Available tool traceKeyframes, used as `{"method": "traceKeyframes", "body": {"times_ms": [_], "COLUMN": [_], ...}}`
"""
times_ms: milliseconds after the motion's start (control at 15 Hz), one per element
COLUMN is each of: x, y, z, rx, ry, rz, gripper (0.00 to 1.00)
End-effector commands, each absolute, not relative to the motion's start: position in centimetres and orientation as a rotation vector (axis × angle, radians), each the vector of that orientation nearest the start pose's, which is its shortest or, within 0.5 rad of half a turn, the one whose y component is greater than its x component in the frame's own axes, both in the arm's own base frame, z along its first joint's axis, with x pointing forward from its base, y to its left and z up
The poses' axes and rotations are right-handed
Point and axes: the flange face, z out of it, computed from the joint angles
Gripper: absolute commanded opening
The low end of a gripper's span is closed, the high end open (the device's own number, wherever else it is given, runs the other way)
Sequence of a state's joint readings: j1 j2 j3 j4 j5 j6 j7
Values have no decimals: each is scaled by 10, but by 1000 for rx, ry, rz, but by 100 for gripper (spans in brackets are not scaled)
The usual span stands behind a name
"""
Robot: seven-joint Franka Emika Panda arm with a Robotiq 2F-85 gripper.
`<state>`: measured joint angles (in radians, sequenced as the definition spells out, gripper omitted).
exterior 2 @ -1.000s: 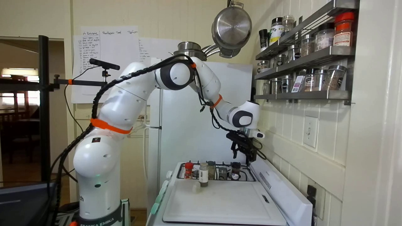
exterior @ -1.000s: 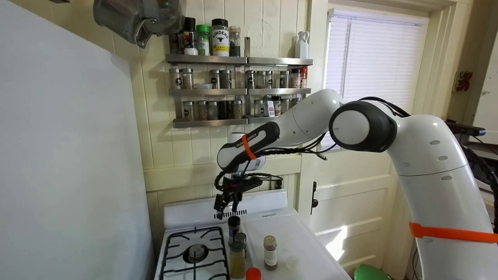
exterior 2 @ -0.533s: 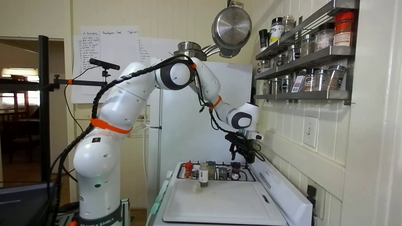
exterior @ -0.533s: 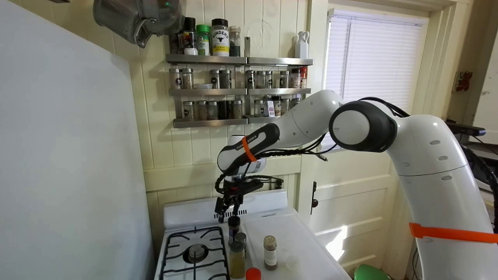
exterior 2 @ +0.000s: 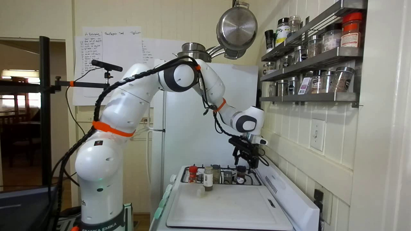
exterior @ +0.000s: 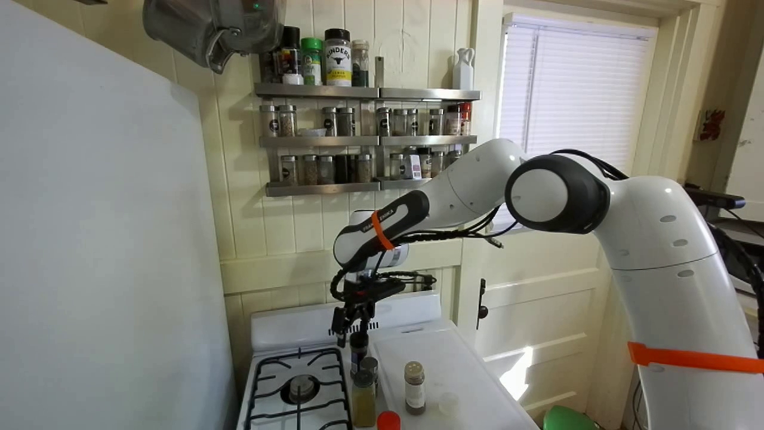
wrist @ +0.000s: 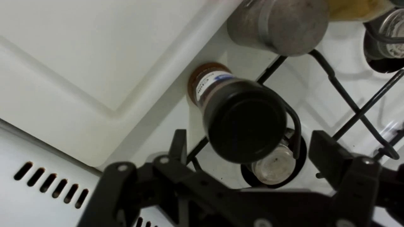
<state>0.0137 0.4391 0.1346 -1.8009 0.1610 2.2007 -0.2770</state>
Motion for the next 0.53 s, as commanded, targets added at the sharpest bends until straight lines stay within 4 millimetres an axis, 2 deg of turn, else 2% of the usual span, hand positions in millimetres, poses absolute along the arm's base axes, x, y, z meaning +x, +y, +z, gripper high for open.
{"method": "traceKeyframes", "body": {"times_ms": [0,67,133,333,400,467], "x": [628,627,626,626,626,626], "y": [95,95,94,93,92,92], "z": [304,304,303,303,303,303], "rx": [-2926,-2925,-2926,-2929,-2931,-2930], "ry": [-447,-444,-438,-423,-415,-408], "rz": [99,106,114,126,128,128], "gripper": [97,87,72,60,48,45]}}
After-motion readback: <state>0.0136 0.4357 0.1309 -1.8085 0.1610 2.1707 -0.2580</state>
